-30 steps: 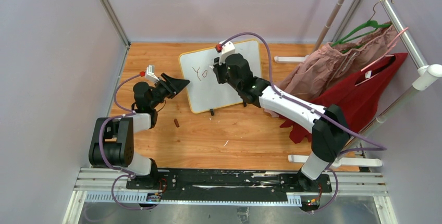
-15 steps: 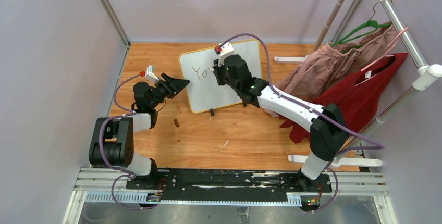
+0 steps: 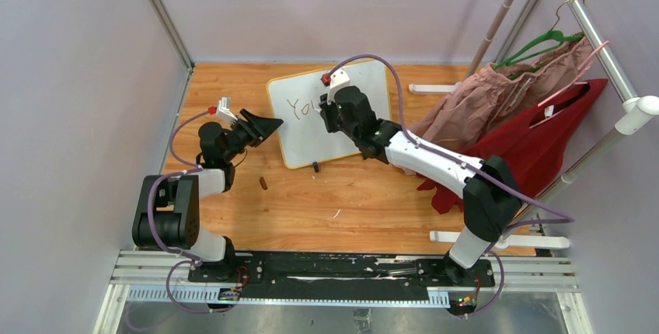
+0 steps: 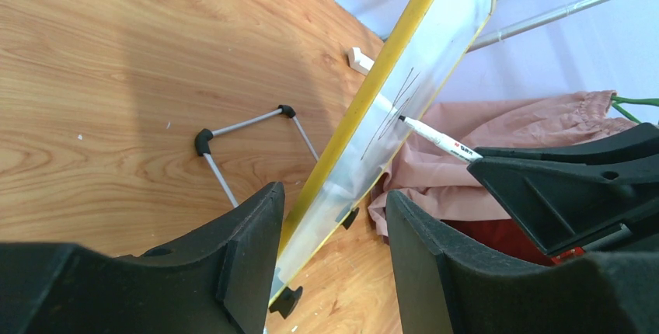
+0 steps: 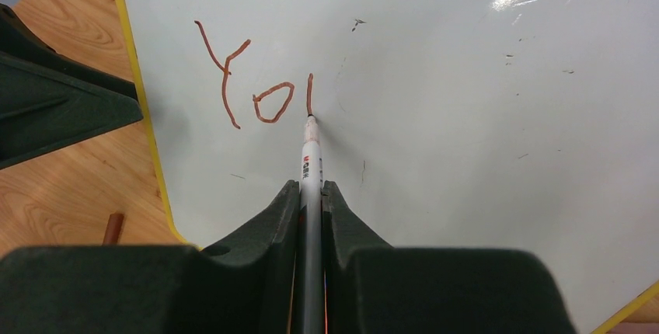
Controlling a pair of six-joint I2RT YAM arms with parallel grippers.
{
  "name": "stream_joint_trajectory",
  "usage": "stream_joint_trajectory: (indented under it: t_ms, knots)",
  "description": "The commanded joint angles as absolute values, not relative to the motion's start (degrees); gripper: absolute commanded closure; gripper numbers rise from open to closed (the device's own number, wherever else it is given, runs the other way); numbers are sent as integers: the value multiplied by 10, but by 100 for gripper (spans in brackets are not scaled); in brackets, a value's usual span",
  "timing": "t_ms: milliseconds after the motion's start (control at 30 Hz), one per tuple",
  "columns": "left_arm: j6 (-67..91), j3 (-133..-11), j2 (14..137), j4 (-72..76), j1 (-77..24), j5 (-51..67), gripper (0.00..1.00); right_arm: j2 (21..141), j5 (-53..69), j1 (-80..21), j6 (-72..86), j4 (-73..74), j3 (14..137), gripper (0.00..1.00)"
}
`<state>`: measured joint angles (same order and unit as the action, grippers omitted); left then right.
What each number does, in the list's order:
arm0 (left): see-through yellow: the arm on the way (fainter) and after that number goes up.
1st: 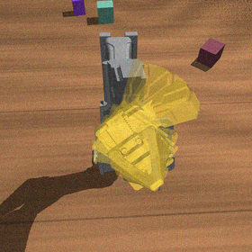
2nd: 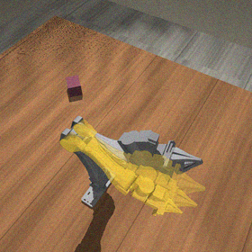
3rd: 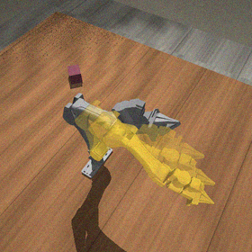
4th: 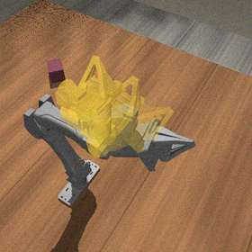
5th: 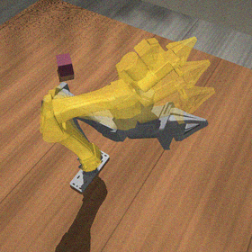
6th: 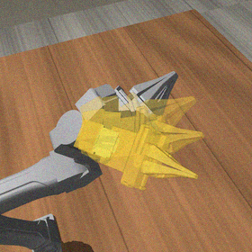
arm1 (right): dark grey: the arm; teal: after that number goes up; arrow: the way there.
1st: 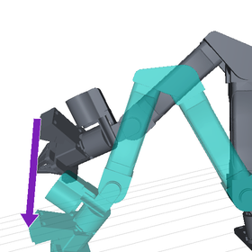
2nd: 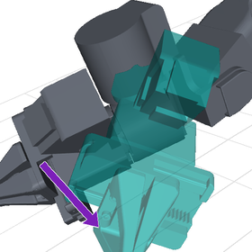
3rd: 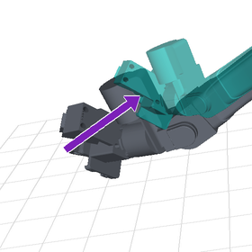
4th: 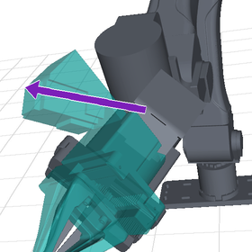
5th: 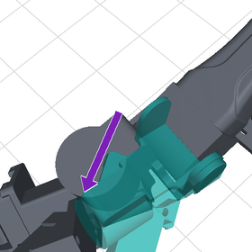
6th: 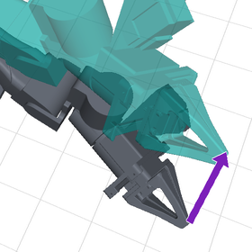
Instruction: Write a sentence on the whiteboard
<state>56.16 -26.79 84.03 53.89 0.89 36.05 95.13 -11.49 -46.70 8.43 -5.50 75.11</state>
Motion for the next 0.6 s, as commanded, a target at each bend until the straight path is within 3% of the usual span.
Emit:
stream_joint_trajectory:
  t_ms: [0,567]
  knots:
    - [558,-276,831,558,6,369,44,937,-134,-461,89,-34,732,100]
    - [561,-274,832,562,6,370,44,923,-143,-440,89,-28,736,100]
